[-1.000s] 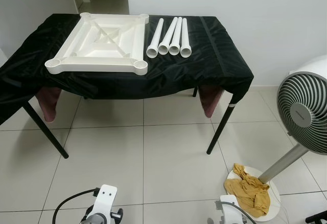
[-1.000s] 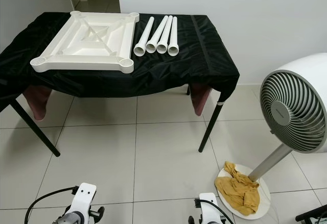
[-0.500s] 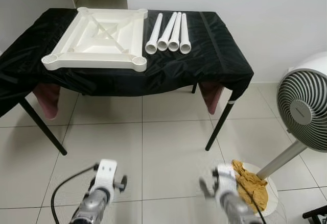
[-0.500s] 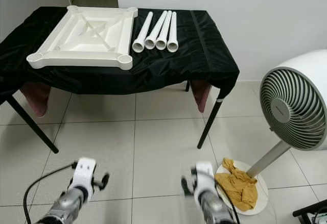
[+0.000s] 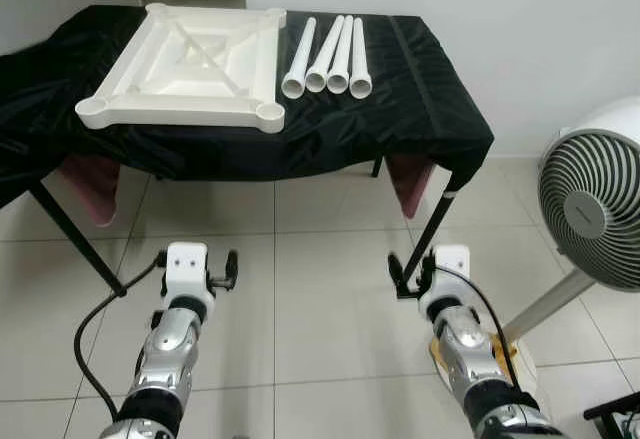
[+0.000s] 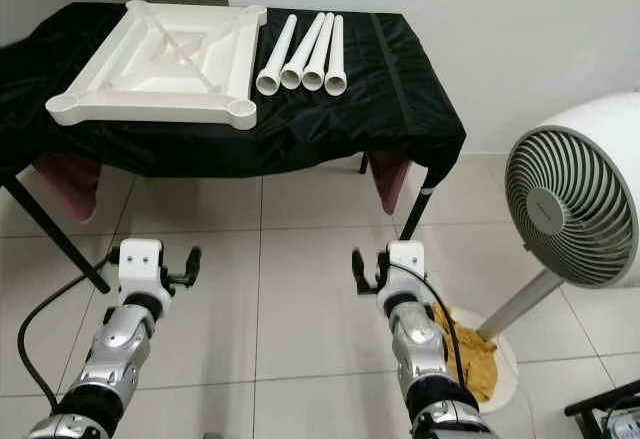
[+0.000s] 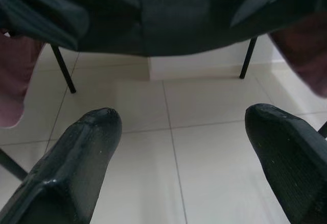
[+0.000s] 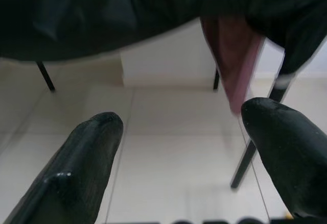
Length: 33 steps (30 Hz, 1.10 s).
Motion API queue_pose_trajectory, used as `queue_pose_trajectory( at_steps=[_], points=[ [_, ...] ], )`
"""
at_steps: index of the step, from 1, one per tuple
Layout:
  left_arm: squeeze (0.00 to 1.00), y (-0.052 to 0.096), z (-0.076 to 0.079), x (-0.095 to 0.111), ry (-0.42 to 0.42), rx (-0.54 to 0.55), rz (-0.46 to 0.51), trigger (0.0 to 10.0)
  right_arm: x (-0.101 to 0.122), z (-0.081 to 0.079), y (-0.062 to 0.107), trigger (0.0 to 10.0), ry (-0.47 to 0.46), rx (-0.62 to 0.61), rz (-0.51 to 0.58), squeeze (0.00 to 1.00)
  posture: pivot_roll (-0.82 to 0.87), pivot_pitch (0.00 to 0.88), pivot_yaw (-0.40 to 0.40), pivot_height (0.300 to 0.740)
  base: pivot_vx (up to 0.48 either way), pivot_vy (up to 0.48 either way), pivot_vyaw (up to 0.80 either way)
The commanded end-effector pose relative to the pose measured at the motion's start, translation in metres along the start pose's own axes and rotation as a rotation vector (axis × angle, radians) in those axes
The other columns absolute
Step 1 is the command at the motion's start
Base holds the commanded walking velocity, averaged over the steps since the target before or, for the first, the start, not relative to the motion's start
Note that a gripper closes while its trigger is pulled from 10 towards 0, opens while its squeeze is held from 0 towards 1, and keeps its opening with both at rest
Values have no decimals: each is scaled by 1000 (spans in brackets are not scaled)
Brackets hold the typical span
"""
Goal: Building children table
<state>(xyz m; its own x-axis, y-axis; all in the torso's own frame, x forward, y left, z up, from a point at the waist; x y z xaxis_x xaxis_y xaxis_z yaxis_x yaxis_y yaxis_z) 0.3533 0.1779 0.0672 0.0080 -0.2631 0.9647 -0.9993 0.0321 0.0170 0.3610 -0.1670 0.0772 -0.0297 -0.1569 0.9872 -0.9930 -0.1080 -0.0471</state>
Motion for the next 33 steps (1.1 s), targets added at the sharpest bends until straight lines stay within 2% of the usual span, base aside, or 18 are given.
queue_pose_trajectory(
  at_steps=[1,5,9,11,16,17,19,21,26,33],
  points=[
    [0,6,5,-3,-3,-47,-3,10000,5,-1,4,10000,13,16,36,0,20,65,1,740,0,0,0],
    [0,9,-2,13,-14,-12,48,10000,37,-7,7,10000,35,48,166,0,10,62,9,740,0,0,0],
    [0,8,-6,24,4,7,74,10000,50,-11,7,10000,27,47,206,0,5,59,9,740,0,0,0],
    [0,5,-9,38,22,21,110,10000,61,-18,7,10000,47,49,231,0,1,52,11,740,0,0,0],
    [0,5,-11,46,35,24,111,10000,68,-27,9,10000,88,91,257,0,-3,51,15,740,0,0,0],
    [0,6,-12,48,40,26,104,10000,69,-25,9,10000,-13,73,243,0,-4,51,16,740,0,0,0],
    [0,6,-12,49,41,27,103,10000,70,-24,8,10000,-42,69,239,0,-4,51,16,740,0,0,0],
    [0,6,-13,49,36,30,100,10000,73,-24,8,10000,-24,69,251,0,-5,52,15,740,0,0,0],
    [0,3,-18,66,17,30,138,10000,91,-23,1,10000,61,98,275,0,-10,55,14,740,0,0,0],
    [0,1,-22,74,17,42,137,10000,97,-22,-2,10000,58,93,272,0,-2,54,3,740,214,0,0]
  ],
)
Point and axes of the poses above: a point about 5 cm out from each wrist's last joint towards the gripper, its own y axis pointing back from the gripper into the wrist, its own x axis along the axis of the wrist's last joint, z = x × y, the point moved 4 cm from there along -y, pointing out of the wrist towards the gripper, and after that the axes turned 13 degrees about -y, right-handed, at the moved point
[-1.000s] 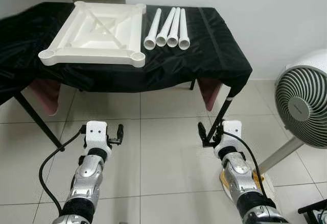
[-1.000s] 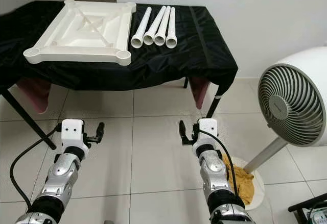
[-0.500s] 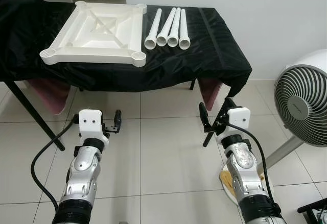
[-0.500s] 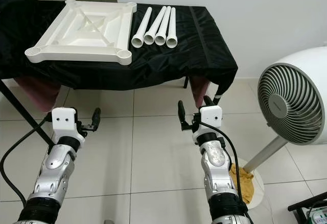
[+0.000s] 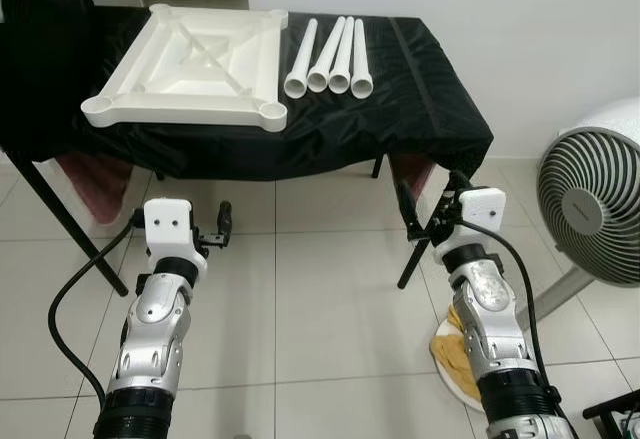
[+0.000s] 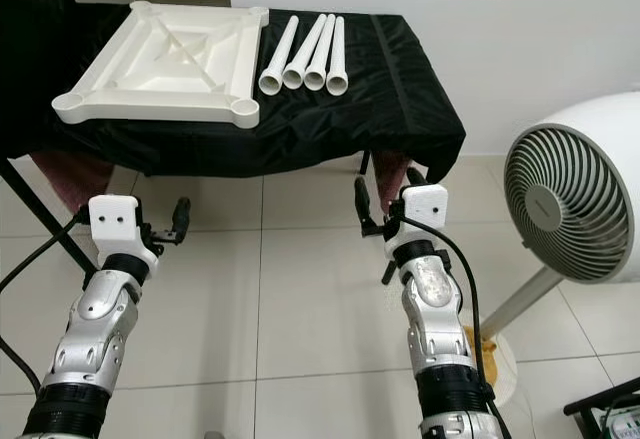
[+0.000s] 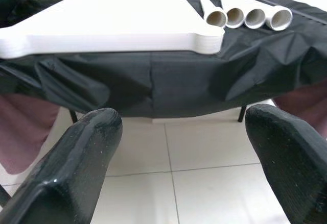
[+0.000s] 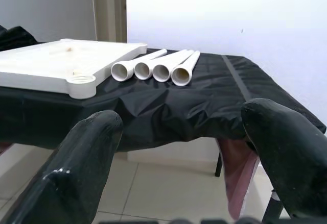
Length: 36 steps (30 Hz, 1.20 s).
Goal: Building children table
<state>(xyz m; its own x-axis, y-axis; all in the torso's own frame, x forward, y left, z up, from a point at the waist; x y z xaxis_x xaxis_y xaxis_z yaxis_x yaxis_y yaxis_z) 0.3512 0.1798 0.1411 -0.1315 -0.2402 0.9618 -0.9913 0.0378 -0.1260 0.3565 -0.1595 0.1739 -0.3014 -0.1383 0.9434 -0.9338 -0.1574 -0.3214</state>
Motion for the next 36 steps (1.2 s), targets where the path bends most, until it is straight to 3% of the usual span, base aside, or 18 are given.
queue_pose_trajectory(
  at_steps=[1,36],
  points=[
    [0,-4,-1,5,0,15,-1,10000,2,-1,-2,10000,1,7,-3,0,-2,54,3,740,251,0,0],
    [0,-6,-6,11,-2,25,-9,10000,2,1,-4,10000,27,20,-19,0,6,69,11,740,261,0,0]
  ],
)
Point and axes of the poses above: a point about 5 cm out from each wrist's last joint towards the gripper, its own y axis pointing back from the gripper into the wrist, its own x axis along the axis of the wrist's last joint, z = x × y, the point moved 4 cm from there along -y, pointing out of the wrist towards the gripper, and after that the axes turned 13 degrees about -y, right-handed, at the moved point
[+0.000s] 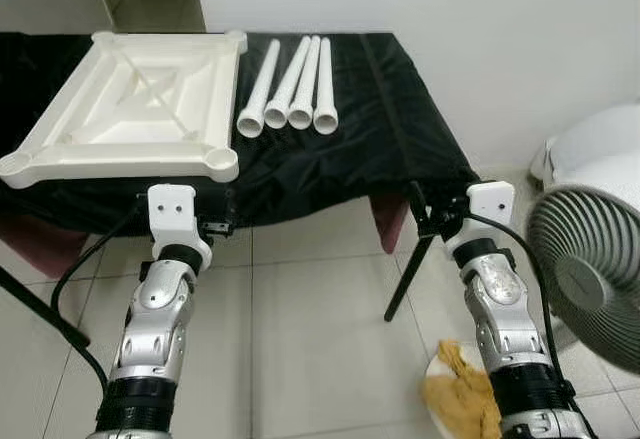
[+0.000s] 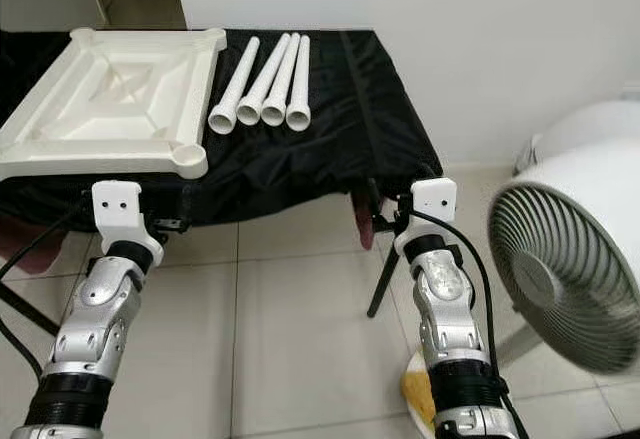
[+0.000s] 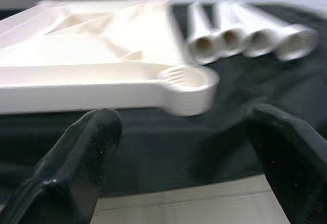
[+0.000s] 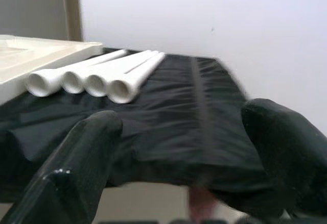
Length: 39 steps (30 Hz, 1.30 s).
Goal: Building children table
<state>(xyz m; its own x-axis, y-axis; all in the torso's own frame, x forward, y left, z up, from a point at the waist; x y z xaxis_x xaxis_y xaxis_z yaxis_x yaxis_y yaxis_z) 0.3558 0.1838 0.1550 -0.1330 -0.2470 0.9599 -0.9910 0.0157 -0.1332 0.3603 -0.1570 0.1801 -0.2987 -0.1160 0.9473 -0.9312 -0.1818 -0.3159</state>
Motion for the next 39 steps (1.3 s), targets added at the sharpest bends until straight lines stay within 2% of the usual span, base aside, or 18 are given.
queue_pose_trajectory(
  at_steps=[1,17,32,39],
  points=[
    [0,1,1,-1,4,2,-13,10000,-3,3,3,10000,7,-3,-16,0,7,71,10,740,255,0,0],
    [0,0,-1,1,1,12,-11,10000,-3,4,3,10000,19,5,-20,0,7,65,4,740,245,0,0],
    [0,-2,-4,4,-16,34,-2,10000,-3,4,0,10000,26,15,-21,0,9,44,-1,740,32,0,0],
    [0,-2,-1,3,-3,7,3,10000,-4,4,1,10000,25,12,-19,0,4,40,8,740,0,0,0]
  ],
)
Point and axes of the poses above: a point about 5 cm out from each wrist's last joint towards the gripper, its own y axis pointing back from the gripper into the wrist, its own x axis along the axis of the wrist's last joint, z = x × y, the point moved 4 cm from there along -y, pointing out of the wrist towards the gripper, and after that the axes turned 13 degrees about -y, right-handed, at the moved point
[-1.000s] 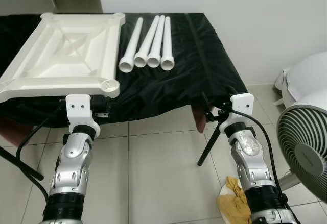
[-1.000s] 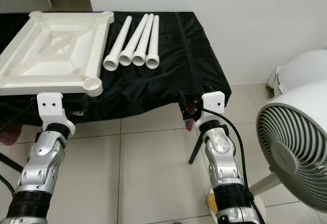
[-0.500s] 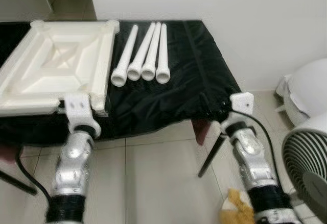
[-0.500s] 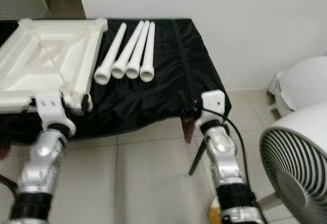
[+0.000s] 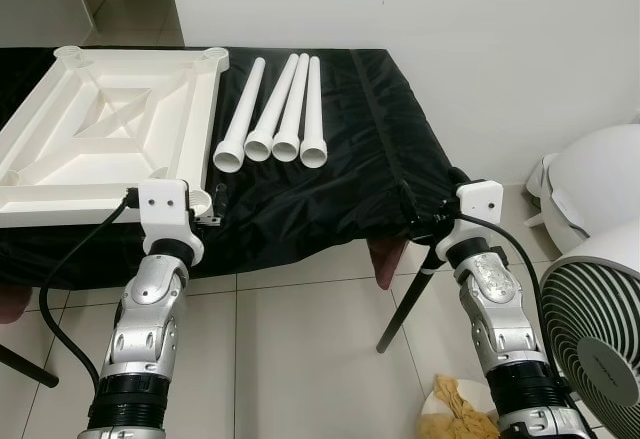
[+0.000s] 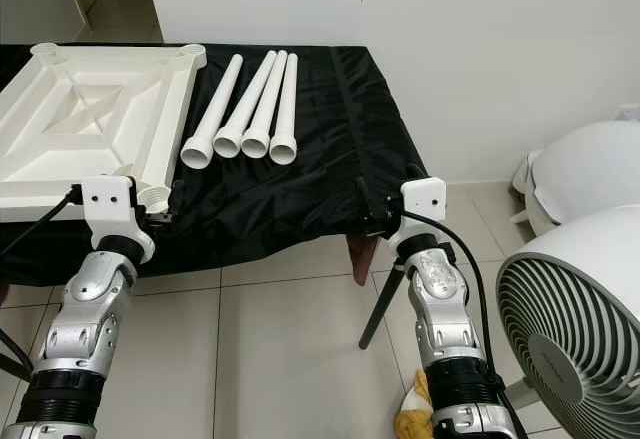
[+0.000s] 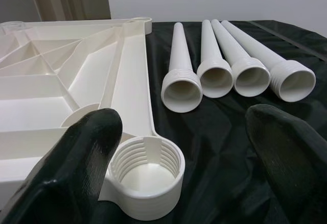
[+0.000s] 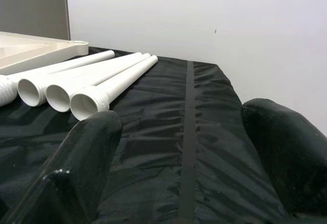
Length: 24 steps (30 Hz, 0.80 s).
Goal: Building children table
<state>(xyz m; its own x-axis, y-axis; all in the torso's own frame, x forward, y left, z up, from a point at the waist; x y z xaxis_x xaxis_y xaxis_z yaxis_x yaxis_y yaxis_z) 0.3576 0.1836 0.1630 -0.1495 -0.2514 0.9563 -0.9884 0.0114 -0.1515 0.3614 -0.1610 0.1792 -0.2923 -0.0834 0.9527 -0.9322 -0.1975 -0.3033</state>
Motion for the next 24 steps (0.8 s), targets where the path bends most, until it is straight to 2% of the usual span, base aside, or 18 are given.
queue_pose_trajectory(
  at_steps=[1,7,24],
  points=[
    [0,1,1,-4,2,-1,-14,10000,-3,0,1,10000,-6,-2,-5,0,4,40,8,740,0,0,0],
    [0,0,1,-6,19,-8,-23,10000,-4,-1,3,10000,-11,-8,-5,0,1,41,13,740,0,0,0],
    [0,-2,4,-7,20,-19,-27,10000,-3,0,3,10000,-3,-8,0,0,-5,43,17,740,0,288,0]
  ],
)
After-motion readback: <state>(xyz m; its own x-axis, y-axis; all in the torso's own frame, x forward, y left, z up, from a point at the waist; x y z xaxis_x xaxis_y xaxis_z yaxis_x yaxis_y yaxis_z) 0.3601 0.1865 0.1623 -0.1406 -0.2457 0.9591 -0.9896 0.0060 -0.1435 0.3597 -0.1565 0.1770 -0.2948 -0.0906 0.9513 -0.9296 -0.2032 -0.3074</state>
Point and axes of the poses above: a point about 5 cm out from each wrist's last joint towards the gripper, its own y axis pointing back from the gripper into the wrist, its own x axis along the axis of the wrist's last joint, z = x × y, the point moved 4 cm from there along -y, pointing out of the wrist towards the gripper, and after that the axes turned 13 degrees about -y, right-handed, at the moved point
